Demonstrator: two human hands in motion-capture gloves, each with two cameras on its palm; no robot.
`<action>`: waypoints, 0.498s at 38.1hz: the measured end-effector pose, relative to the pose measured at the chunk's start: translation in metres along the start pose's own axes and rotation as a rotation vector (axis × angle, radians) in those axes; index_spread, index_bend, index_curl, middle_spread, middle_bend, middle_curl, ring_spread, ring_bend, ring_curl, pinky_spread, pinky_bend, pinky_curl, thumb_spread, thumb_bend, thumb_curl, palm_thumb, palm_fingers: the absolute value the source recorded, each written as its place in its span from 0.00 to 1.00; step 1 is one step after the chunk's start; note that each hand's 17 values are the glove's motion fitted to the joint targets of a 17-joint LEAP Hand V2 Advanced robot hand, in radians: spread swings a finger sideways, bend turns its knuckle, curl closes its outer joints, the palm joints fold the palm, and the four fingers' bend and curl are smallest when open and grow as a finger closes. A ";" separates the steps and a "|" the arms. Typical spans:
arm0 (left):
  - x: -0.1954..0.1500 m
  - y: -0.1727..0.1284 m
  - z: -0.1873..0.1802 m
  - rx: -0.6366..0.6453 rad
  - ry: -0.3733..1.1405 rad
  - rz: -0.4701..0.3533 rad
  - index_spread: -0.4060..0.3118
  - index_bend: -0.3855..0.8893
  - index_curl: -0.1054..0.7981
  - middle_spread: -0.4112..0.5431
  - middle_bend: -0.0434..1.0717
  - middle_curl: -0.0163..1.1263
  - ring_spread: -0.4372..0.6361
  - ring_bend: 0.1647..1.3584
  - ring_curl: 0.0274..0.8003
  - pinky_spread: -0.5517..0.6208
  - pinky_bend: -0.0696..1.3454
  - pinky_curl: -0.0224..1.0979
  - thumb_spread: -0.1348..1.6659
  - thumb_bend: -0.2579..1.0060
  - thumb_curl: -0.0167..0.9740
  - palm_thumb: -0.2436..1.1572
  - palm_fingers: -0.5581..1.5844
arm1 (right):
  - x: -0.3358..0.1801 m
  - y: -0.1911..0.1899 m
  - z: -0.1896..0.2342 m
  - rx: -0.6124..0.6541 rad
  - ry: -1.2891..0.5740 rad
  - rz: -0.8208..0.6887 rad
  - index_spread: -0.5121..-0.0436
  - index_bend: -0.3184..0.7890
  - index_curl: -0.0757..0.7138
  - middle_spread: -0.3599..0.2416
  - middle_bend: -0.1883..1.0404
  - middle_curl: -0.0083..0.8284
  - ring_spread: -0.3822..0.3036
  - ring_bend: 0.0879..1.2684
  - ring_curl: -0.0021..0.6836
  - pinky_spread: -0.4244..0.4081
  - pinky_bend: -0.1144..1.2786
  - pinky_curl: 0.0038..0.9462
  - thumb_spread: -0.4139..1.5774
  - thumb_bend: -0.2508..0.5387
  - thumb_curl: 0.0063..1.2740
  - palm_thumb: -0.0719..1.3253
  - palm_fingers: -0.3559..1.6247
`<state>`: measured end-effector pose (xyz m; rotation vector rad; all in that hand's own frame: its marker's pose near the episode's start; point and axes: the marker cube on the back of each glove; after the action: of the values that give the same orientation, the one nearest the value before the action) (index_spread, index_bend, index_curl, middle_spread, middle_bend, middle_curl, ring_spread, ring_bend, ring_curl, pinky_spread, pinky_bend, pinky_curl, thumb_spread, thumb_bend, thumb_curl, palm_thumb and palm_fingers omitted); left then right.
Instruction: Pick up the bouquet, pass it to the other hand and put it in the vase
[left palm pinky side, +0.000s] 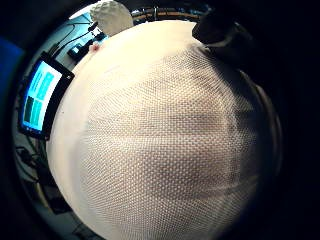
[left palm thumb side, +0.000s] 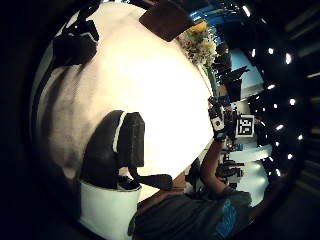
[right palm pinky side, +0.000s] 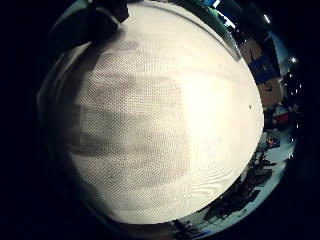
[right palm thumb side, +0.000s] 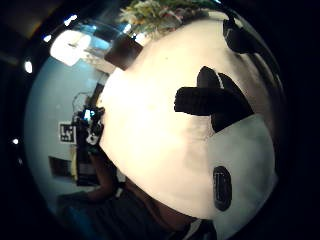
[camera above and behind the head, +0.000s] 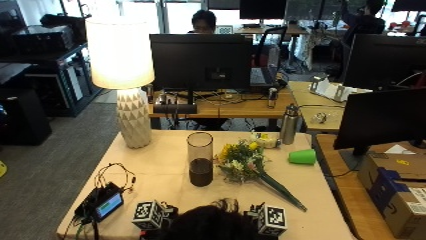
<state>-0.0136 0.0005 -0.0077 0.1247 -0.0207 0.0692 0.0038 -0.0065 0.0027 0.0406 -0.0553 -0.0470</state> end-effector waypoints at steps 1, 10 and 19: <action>0.001 0.000 0.000 0.002 0.003 0.003 0.27 0.55 0.63 0.30 0.20 0.34 0.50 0.15 0.38 0.79 0.15 0.19 0.71 0.19 0.31 0.37 0.57 | 0.000 0.001 -0.001 -0.004 0.004 0.002 0.49 0.43 0.56 0.55 0.31 0.49 0.60 0.13 0.53 0.84 0.21 0.34 0.87 0.30 0.36 0.59 0.57; 0.001 0.000 0.000 0.004 0.002 0.004 0.27 0.55 0.63 0.30 0.20 0.34 0.50 0.15 0.38 0.78 0.15 0.19 0.71 0.19 0.31 0.37 0.57 | 0.004 0.000 0.003 -0.010 0.018 0.008 0.49 0.43 0.56 0.55 0.31 0.49 0.60 0.13 0.53 0.84 0.21 0.34 0.87 0.30 0.36 0.59 0.57; 0.004 0.006 -0.007 -0.010 -0.016 -0.008 0.27 0.54 0.63 0.31 0.20 0.34 0.49 0.15 0.38 0.78 0.15 0.19 0.71 0.19 0.31 0.37 0.57 | 0.005 -0.001 0.003 -0.001 0.023 -0.001 0.49 0.43 0.56 0.55 0.31 0.49 0.60 0.13 0.54 0.84 0.21 0.34 0.87 0.30 0.35 0.59 0.57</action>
<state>-0.0103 0.0078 -0.0140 0.1153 -0.0368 0.0606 0.0081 -0.0079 0.0063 0.0405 -0.0323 -0.0480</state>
